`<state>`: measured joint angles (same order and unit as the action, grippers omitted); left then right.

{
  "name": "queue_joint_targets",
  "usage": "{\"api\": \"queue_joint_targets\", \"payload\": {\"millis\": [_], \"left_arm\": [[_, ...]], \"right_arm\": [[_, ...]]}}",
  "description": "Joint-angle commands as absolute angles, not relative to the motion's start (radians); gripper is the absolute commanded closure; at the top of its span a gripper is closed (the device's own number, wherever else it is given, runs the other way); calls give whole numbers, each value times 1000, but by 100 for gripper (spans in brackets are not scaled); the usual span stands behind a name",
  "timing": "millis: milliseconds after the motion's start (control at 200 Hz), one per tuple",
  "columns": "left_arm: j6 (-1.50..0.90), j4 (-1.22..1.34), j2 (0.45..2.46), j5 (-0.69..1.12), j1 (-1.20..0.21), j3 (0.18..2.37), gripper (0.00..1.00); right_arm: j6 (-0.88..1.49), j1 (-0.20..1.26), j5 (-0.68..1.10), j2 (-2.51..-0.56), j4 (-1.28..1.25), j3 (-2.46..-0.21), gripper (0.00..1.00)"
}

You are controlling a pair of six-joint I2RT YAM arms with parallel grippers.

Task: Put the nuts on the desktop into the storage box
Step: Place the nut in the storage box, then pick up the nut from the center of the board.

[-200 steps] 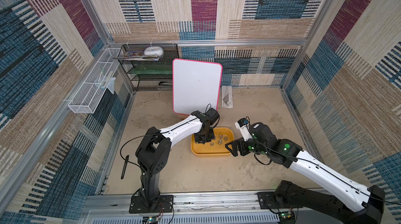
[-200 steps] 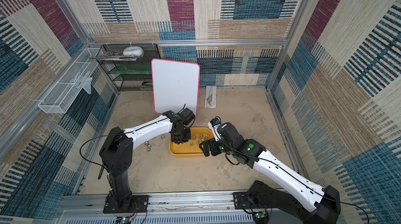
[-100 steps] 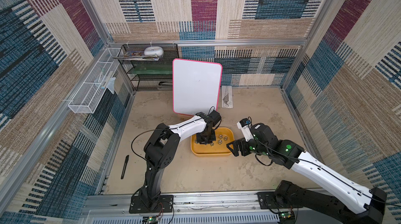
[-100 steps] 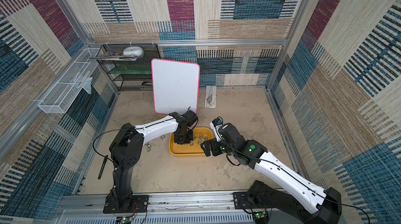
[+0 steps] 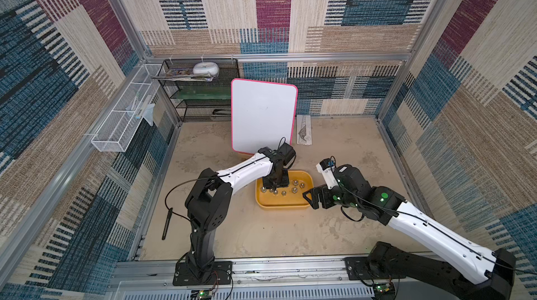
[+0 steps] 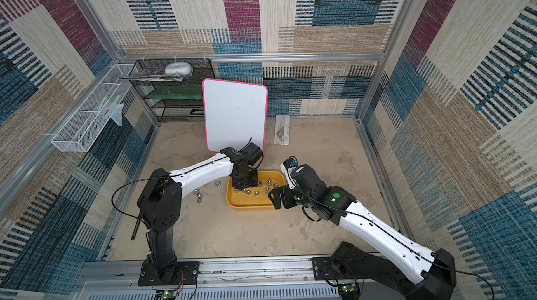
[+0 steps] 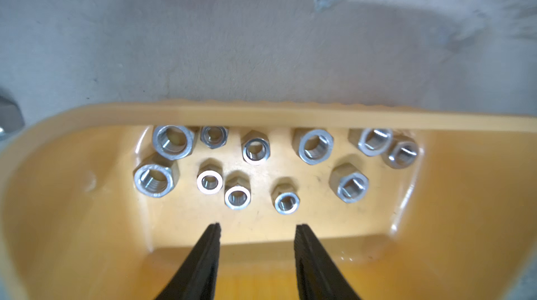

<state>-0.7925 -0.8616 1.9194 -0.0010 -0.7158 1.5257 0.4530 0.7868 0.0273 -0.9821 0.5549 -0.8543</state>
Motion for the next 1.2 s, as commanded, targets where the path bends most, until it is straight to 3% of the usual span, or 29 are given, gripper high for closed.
{"api": "queue_joint_targets", "payload": {"millis": [0, 486, 581, 1192], "left_arm": [[-772, -896, 1855, -46, -702, 1531, 53], [-605, -890, 1641, -55, -467, 1298, 51], [-550, -866, 1645, -27, -427, 1267, 44], [-361, -815, 1863, 43, -334, 1344, 48]], "right_arm": [[438, 787, 45, -1002, 527, -870, 1], [389, 787, 95, -1099, 483, -924, 1], [385, 787, 101, -1112, 480, -935, 1], [395, 788, 77, -1123, 491, -956, 1]]}}
